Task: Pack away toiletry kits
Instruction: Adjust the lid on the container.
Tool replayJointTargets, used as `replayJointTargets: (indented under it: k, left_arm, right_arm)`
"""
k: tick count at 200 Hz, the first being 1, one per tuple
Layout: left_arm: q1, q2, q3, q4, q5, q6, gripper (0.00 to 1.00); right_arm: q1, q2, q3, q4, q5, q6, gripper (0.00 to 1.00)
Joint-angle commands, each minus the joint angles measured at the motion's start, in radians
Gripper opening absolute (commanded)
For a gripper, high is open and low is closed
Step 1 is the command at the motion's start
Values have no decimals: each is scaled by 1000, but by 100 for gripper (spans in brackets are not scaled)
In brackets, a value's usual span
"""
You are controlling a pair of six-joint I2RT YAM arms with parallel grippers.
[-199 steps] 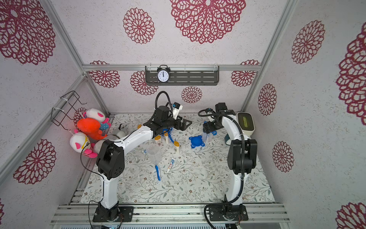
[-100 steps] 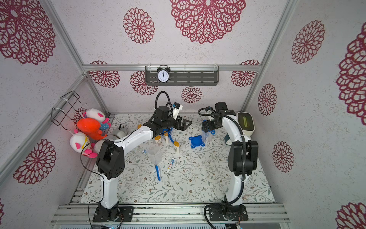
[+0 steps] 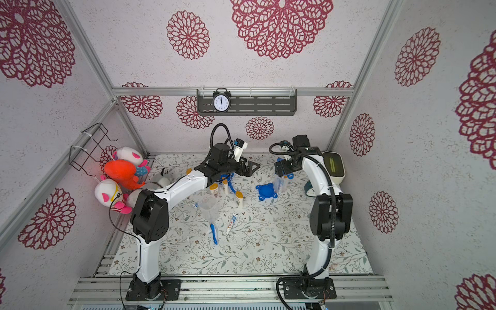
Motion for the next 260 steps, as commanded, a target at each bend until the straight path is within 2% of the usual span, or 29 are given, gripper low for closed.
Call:
replayJointTargets:
  k: [1,97,187,260]
  left_arm:
    - [-1,17,22,6,8,1,99]
    - [1,20,21,0,7,5,99]
    - [4,29,36,-8,12,9,99]
    - [5,26,30,-7,11,10,99]
  right_arm:
    - [8,20,32,-28,14,-22,99]
    - [16,98,33,-49,58,-42,99]
    - [14,91,3,-77,79,-62,99]
    - [12,141,-66,-59,87,-45,99]
